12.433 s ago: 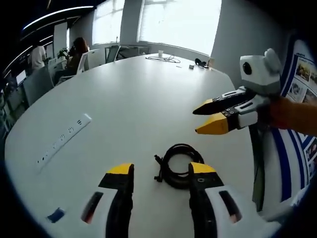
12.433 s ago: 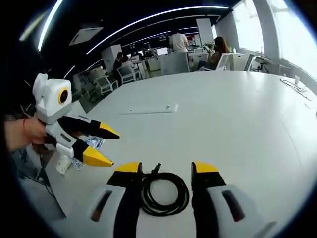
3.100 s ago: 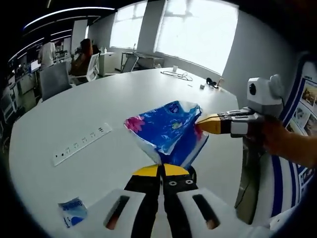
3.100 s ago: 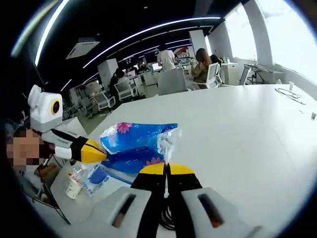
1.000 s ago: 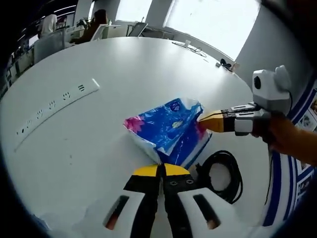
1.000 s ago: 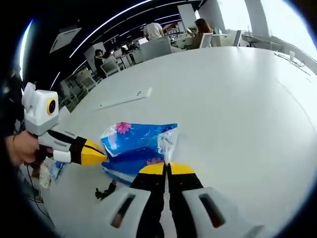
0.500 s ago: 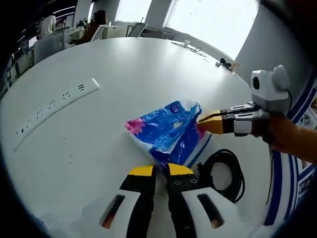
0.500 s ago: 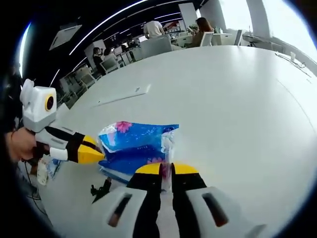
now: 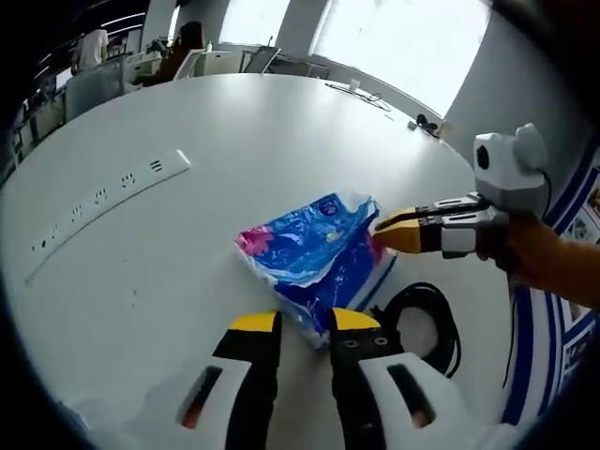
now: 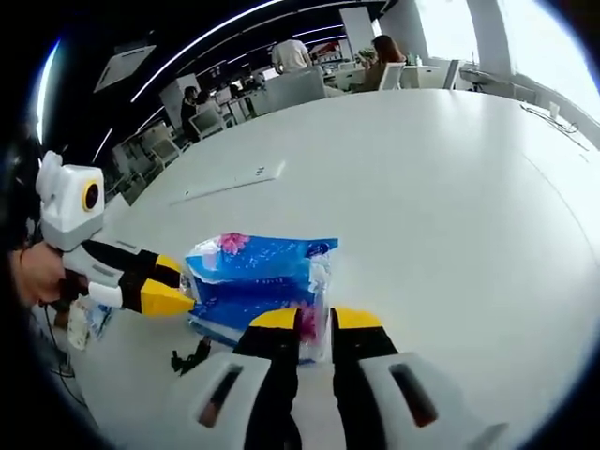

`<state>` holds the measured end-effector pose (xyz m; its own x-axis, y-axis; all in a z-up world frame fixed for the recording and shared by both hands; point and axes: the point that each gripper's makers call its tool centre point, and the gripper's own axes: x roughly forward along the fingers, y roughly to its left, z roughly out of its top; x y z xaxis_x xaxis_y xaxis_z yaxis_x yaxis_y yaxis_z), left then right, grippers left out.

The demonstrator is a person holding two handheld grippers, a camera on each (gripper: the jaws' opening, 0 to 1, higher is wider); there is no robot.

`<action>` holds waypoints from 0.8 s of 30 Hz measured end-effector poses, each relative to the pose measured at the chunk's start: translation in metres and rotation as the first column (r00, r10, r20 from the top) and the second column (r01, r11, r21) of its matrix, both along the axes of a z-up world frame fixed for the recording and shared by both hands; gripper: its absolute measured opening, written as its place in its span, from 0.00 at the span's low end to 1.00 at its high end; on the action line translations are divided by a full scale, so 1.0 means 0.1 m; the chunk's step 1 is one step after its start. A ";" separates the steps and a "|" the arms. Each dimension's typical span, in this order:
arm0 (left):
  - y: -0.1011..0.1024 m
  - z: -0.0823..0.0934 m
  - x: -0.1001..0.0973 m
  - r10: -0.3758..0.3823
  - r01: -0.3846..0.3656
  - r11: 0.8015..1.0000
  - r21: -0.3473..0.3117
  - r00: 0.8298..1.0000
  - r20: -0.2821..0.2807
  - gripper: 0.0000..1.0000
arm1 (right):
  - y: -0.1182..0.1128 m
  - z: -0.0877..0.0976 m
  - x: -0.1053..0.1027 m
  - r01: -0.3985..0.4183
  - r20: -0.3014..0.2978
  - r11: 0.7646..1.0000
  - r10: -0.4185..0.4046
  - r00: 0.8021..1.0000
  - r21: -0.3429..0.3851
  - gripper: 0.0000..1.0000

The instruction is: Arrange the tabletop items into an orderly group along one side of the table until the central work area is clear of visible clutter.

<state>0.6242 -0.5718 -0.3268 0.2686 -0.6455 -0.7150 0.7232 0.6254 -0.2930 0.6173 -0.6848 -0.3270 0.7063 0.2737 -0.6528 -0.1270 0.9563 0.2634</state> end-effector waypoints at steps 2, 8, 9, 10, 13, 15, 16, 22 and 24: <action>0.00 0.02 0.01 0.002 -0.002 1.000 -0.005 1.000 0.008 0.23 | 0.00 0.01 -0.01 0.002 0.004 1.000 -0.002 1.000 0.000 0.18; 0.03 0.07 0.00 0.002 -0.002 1.000 -0.009 1.000 0.015 0.28 | -0.02 0.07 -0.05 0.006 0.013 1.000 -0.006 1.000 -0.011 0.26; 0.04 0.08 0.00 0.001 -0.001 1.000 -0.010 1.000 0.017 0.30 | -0.03 0.10 -0.05 0.006 0.020 1.000 -0.006 1.000 -0.019 0.29; 0.04 0.10 0.00 0.000 0.000 1.000 -0.011 1.000 0.020 0.30 | -0.03 0.11 -0.05 0.005 0.026 1.000 -0.005 1.000 -0.021 0.31; 0.05 0.13 0.00 0.000 0.001 1.000 -0.018 1.000 0.026 0.32 | -0.02 0.17 -0.05 0.002 0.034 1.000 -0.001 0.999 -0.022 0.33; 0.06 0.15 0.00 0.001 0.000 1.000 -0.022 1.000 0.029 0.34 | -0.01 0.21 -0.05 0.002 0.039 1.000 -0.001 0.999 -0.020 0.35; 0.06 0.17 0.00 0.001 0.000 1.000 -0.026 1.000 0.030 0.35 | 0.00 0.22 -0.05 0.001 0.042 1.000 0.000 0.999 -0.018 0.36; 0.11 0.24 -0.01 -0.003 0.004 1.000 -0.028 0.999 0.045 0.40 | 0.04 0.33 -0.06 -0.012 0.057 1.000 0.013 0.998 -0.021 0.41; 0.12 0.27 -0.01 -0.002 0.004 1.000 -0.029 0.999 0.048 0.42 | 0.04 0.35 -0.06 -0.012 0.062 1.000 0.013 0.998 -0.022 0.43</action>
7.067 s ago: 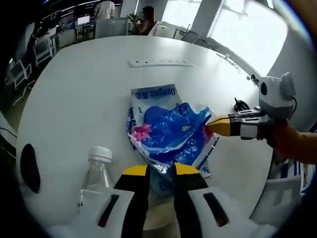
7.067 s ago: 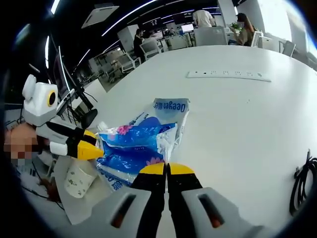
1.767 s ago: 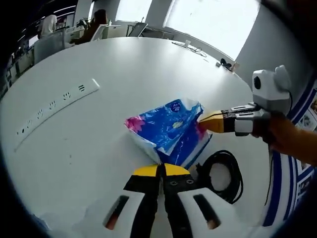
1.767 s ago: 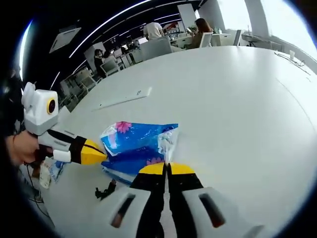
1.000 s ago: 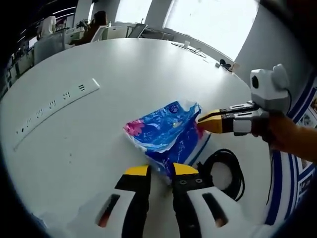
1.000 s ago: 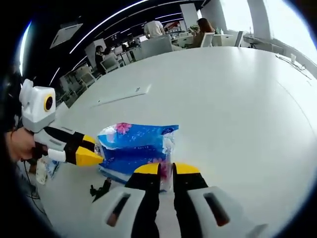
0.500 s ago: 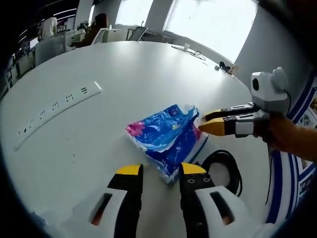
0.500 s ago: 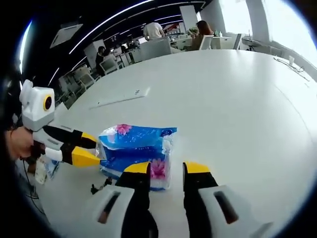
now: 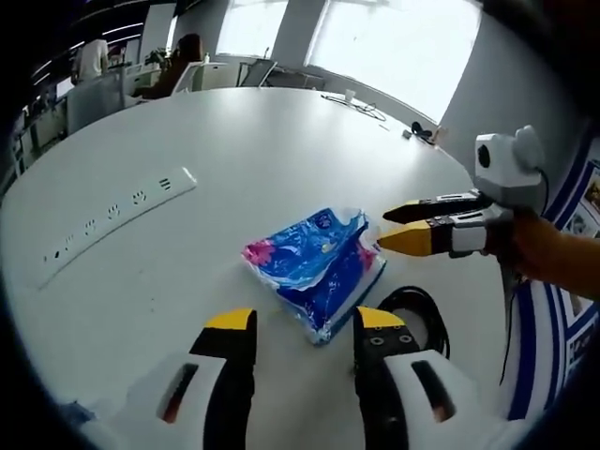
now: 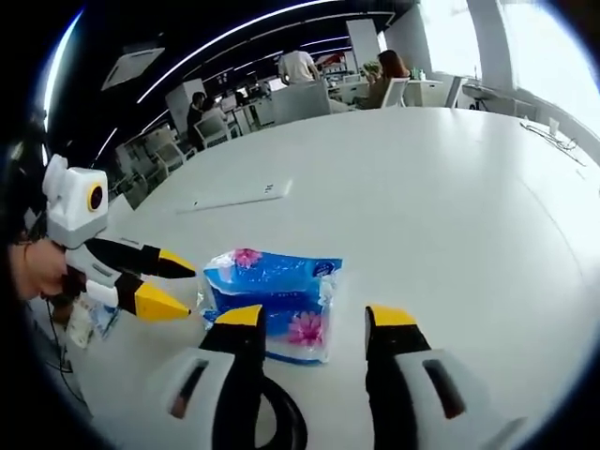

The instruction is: Arrange the tabletop items into an orderly group along one side of the table until the central work area is clear of visible clutter.

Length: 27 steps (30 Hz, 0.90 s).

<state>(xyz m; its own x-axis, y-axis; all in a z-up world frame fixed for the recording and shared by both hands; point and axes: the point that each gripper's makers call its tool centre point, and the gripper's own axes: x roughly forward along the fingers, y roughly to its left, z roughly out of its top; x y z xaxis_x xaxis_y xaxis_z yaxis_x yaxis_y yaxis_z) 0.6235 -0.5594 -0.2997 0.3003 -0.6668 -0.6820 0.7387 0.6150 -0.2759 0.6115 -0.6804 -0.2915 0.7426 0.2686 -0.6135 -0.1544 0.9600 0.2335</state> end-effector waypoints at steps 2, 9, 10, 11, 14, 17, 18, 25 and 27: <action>0.02 0.02 0.00 -0.002 0.002 1.000 0.001 1.000 0.003 0.44 | 0.01 0.02 0.00 -0.001 0.000 1.000 0.001 1.000 0.005 0.44; 0.08 0.10 -0.03 -0.010 0.010 1.000 -0.001 1.000 0.009 0.49 | 0.06 0.15 -0.02 -0.014 0.016 1.000 0.014 1.000 0.007 0.48; 0.09 0.13 -0.04 -0.010 0.010 1.000 -0.003 1.000 0.009 0.49 | 0.06 0.17 -0.03 -0.016 0.018 1.000 0.016 1.000 0.008 0.49; 0.10 0.14 -0.05 -0.010 0.010 1.000 -0.003 1.000 0.011 0.50 | 0.08 0.20 -0.03 -0.019 0.022 1.000 0.019 1.000 0.010 0.50; 0.16 0.22 -0.07 -0.007 0.007 1.000 -0.006 1.000 0.023 0.51 | 0.10 0.26 -0.05 -0.027 0.030 1.000 0.026 0.999 0.009 0.51; 0.21 0.29 -0.08 0.002 -0.001 1.000 -0.012 1.000 0.030 0.52 | 0.13 0.31 -0.08 -0.034 0.035 0.999 0.033 0.999 0.015 0.52; 0.23 0.31 -0.08 0.003 -0.003 1.000 -0.012 0.999 0.032 0.52 | 0.14 0.32 -0.08 -0.038 0.036 0.999 0.038 0.999 0.013 0.52; 0.41 0.45 -0.14 0.024 -0.023 1.000 -0.018 0.998 0.050 0.54 | 0.23 0.45 -0.12 -0.065 0.051 0.998 0.065 0.997 0.013 0.52; 0.48 0.50 -0.16 0.033 -0.032 0.999 -0.021 0.998 0.055 0.54 | 0.27 0.48 -0.14 -0.071 0.056 0.997 0.070 0.996 0.016 0.52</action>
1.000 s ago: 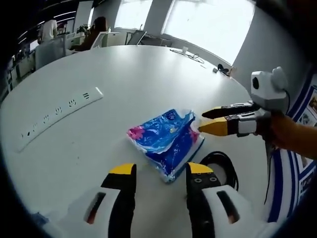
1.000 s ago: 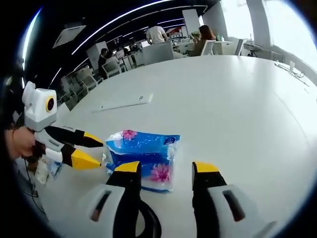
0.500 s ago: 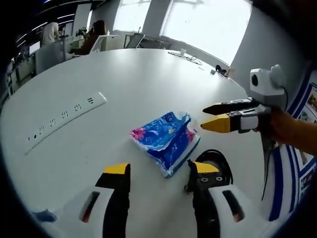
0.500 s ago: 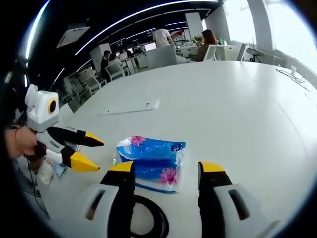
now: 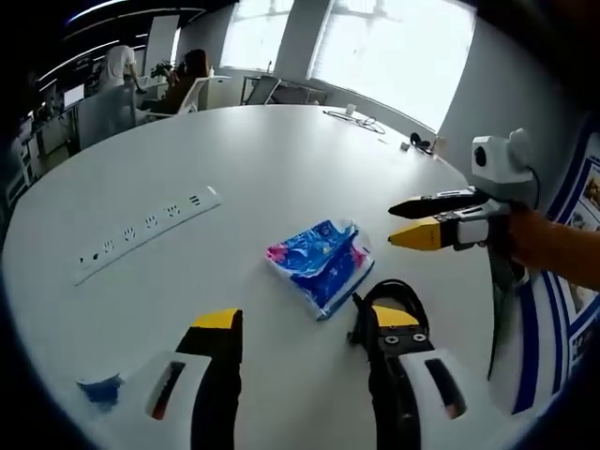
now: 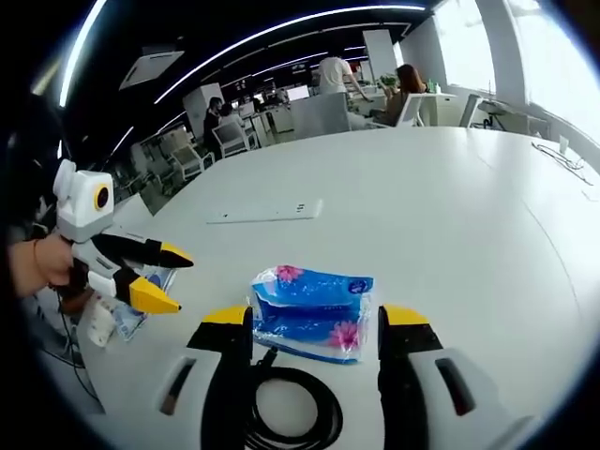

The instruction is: Arrange the tabletop items into an orderly group along one side of the table until the central work area is clear of visible clutter.

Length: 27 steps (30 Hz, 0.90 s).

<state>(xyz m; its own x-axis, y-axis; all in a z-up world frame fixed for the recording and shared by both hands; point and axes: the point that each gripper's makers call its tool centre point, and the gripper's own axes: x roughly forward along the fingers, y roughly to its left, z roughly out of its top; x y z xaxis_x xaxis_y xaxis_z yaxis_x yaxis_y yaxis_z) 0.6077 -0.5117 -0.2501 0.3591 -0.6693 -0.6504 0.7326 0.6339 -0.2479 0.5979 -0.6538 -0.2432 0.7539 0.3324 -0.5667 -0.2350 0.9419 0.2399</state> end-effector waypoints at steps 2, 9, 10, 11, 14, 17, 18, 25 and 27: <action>0.05 0.03 -0.01 0.008 -0.008 1.000 -0.004 1.000 0.002 0.55 | 0.04 0.03 -0.02 -0.011 0.002 1.000 0.011 1.000 -0.001 0.52; 0.29 0.19 -0.10 0.048 -0.048 0.999 -0.020 0.999 0.019 0.55 | 0.23 0.16 -0.05 -0.049 0.021 0.999 0.049 0.999 0.001 0.52; 0.32 0.20 -0.11 0.052 -0.052 0.998 -0.020 0.998 0.021 0.54 | 0.25 0.17 -0.05 -0.054 0.022 0.999 0.054 0.998 0.000 0.52; 0.36 0.22 -0.12 0.058 -0.058 0.998 -0.019 0.998 0.024 0.54 | 0.27 0.18 -0.05 -0.058 0.022 0.998 0.058 0.998 0.000 0.52; 0.50 0.25 -0.15 0.082 -0.081 0.996 -0.020 0.996 0.025 0.55 | 0.37 0.23 -0.05 -0.073 0.030 0.997 0.072 0.997 0.002 0.52; 0.62 0.31 -0.19 0.103 -0.102 0.994 -0.025 0.994 0.032 0.55 | 0.45 0.28 -0.06 -0.088 0.037 0.996 0.088 0.995 0.005 0.52; 0.66 0.33 -0.19 0.106 -0.105 0.994 -0.023 0.994 0.034 0.55 | 0.49 0.30 -0.06 -0.095 0.038 0.995 0.095 0.995 0.001 0.52; 0.94 0.44 -0.27 0.145 -0.144 0.989 -0.028 0.988 0.047 0.55 | 0.66 0.39 -0.07 -0.128 0.047 0.992 0.128 0.991 -0.003 0.52; 1.02 0.47 -0.29 0.153 -0.152 0.988 -0.024 0.987 0.053 0.55 | 0.72 0.41 -0.07 -0.142 0.047 0.990 0.142 0.989 -0.009 0.52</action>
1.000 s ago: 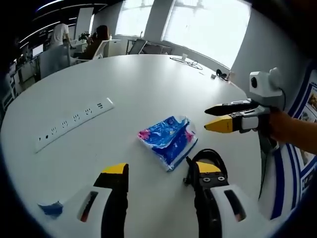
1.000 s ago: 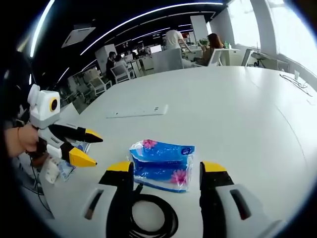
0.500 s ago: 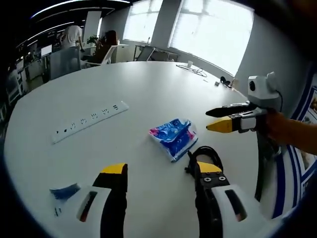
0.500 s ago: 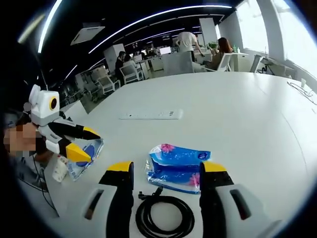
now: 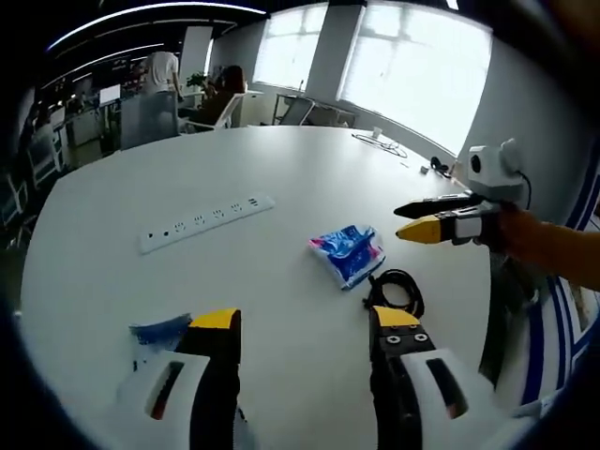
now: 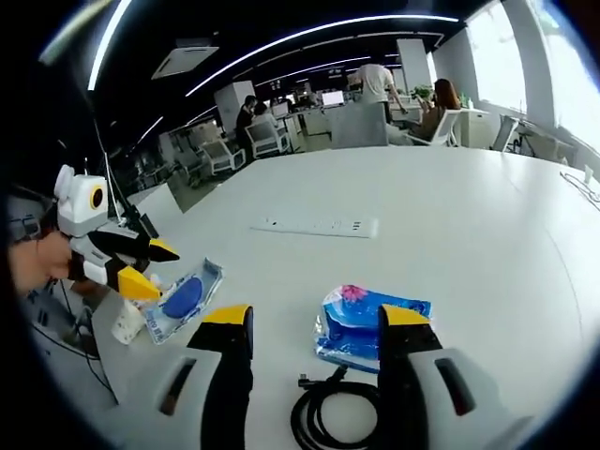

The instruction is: Arrange the tabletop items into an orderly group along one side of the table until the central work area is clear of visible clutter.

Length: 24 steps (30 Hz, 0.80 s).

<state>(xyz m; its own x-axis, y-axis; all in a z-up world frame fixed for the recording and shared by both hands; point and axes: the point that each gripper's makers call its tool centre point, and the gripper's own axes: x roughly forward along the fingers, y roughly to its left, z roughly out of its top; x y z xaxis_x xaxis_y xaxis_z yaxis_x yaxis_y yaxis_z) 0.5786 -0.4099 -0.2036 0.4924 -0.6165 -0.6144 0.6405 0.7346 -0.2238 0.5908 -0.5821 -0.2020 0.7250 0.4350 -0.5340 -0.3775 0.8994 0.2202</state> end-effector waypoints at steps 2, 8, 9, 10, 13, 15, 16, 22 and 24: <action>0.08 0.04 -0.03 0.013 -0.013 1.000 -0.005 1.000 0.001 0.55 | 0.07 0.03 0.00 -0.015 0.005 1.000 0.015 1.000 0.001 0.52; 0.29 0.11 -0.11 0.044 -0.044 0.999 -0.005 0.999 0.008 0.55 | 0.25 0.09 0.00 -0.052 0.007 0.999 0.052 0.999 -0.001 0.52; 0.34 0.12 -0.13 0.050 -0.050 0.999 -0.005 0.999 0.008 0.55 | 0.30 0.10 0.00 -0.061 0.009 0.998 0.061 0.998 -0.005 0.52; 0.36 0.12 -0.13 0.052 -0.052 0.999 -0.004 0.999 0.009 0.55 | 0.32 0.11 0.00 -0.065 0.009 0.998 0.066 0.998 -0.004 0.52; 0.49 0.14 -0.18 0.073 -0.073 0.997 -0.002 0.997 0.010 0.55 | 0.43 0.14 0.00 -0.085 0.010 0.996 0.085 0.996 -0.003 0.52; 0.58 0.16 -0.21 0.089 -0.089 0.996 -0.004 0.996 0.010 0.55 | 0.51 0.14 0.01 -0.100 0.009 0.995 0.100 0.995 -0.005 0.52; 0.61 0.17 -0.22 0.094 -0.094 0.996 -0.005 0.996 0.010 0.55 | 0.55 0.15 0.01 -0.107 0.011 0.994 0.107 0.994 -0.005 0.52; 0.87 0.18 -0.31 0.139 -0.139 0.990 -0.010 0.990 0.007 0.54 | 0.84 0.15 0.02 -0.159 0.009 0.987 0.159 0.987 -0.007 0.51; 0.93 0.18 -0.34 0.149 -0.149 0.989 -0.010 0.989 0.009 0.54 | 0.92 0.15 0.03 -0.176 0.005 0.984 0.176 0.984 -0.008 0.51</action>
<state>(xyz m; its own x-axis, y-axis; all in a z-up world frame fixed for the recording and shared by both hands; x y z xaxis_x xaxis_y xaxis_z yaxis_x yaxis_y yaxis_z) 0.5447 -0.3166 -0.1854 0.5847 -0.5417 -0.6039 0.5264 0.8198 -0.2257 0.5934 -0.4903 -0.1874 0.6406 0.5517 -0.5341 -0.5311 0.8207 0.2107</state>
